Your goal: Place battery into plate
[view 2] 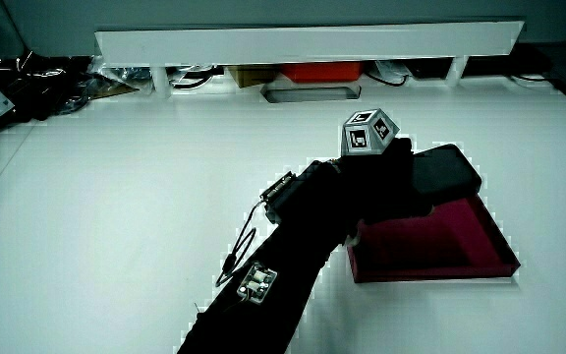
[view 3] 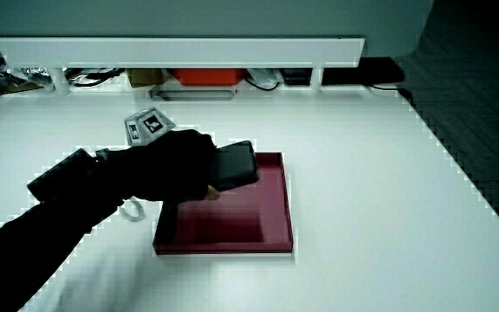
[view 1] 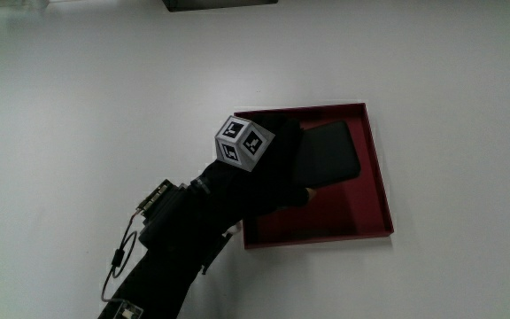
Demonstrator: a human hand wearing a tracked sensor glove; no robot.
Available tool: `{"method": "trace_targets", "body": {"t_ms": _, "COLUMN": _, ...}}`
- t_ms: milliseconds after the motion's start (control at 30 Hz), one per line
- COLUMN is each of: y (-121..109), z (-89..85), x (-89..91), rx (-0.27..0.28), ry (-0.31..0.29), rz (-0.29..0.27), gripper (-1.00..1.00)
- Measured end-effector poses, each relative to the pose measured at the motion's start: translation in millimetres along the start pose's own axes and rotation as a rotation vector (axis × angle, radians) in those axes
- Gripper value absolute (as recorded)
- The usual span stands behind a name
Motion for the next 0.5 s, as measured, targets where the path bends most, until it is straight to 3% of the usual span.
{"method": "trace_targets", "body": {"t_ms": 333, "y": 18.0, "z": -49.9, "x": -1.3, "rx": -0.050, "ry": 0.065, "rz": 0.011, "gripper": 0.00}}
{"method": "trace_targets", "body": {"t_ms": 500, "y": 22.9, "z": -65.2, "x": -2.4, "rx": -0.092, "ry": 0.123, "rz": 0.018, "gripper": 0.00}}
